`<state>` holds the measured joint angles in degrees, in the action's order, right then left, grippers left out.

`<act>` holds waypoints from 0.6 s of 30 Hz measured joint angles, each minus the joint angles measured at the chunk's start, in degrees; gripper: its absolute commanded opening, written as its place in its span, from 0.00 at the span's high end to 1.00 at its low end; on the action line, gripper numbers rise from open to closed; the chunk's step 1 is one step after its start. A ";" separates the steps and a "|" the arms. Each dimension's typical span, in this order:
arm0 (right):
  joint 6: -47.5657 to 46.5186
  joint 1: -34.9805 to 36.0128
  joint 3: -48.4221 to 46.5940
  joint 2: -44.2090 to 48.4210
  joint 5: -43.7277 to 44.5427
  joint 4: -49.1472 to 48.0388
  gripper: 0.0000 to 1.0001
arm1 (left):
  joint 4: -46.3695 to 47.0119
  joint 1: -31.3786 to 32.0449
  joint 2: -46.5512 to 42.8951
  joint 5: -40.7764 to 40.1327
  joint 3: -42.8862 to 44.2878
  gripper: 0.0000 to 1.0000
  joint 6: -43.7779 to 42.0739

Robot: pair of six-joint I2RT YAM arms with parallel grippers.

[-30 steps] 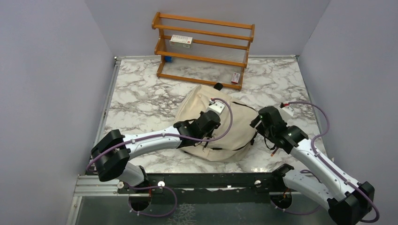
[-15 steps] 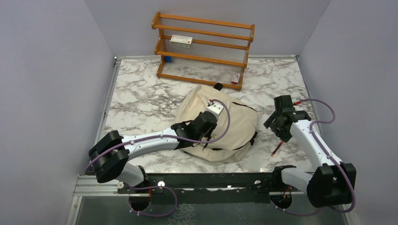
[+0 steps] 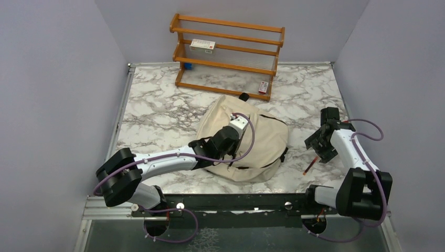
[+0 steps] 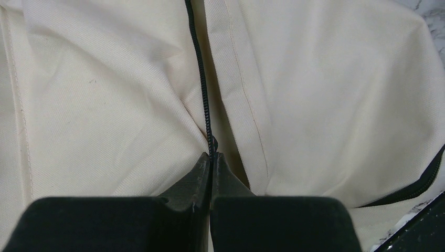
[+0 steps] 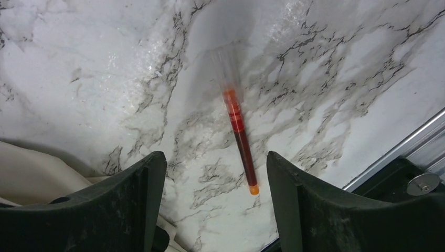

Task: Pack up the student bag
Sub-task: Pick up the stationery from the center of the board.

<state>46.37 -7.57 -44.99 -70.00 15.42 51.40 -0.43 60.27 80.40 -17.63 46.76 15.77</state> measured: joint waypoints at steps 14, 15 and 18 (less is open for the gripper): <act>0.09 -1.77 6.38 -5.60 -6.16 -5.49 0.42 | 3.23 -0.17 -0.26 1.86 -1.97 1.00 -0.13; 0.35 -1.81 6.78 -5.62 -6.38 -5.53 0.43 | 3.52 -0.17 -0.26 1.88 -2.16 1.00 -0.11; 0.83 -1.84 6.93 -5.53 -6.64 -6.12 0.54 | 3.87 -0.17 -0.26 1.99 -2.32 1.00 -0.13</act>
<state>47.20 -9.41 -38.06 -75.53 8.78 45.28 3.44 60.10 80.14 -15.64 44.45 15.64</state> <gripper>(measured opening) 0.553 0.008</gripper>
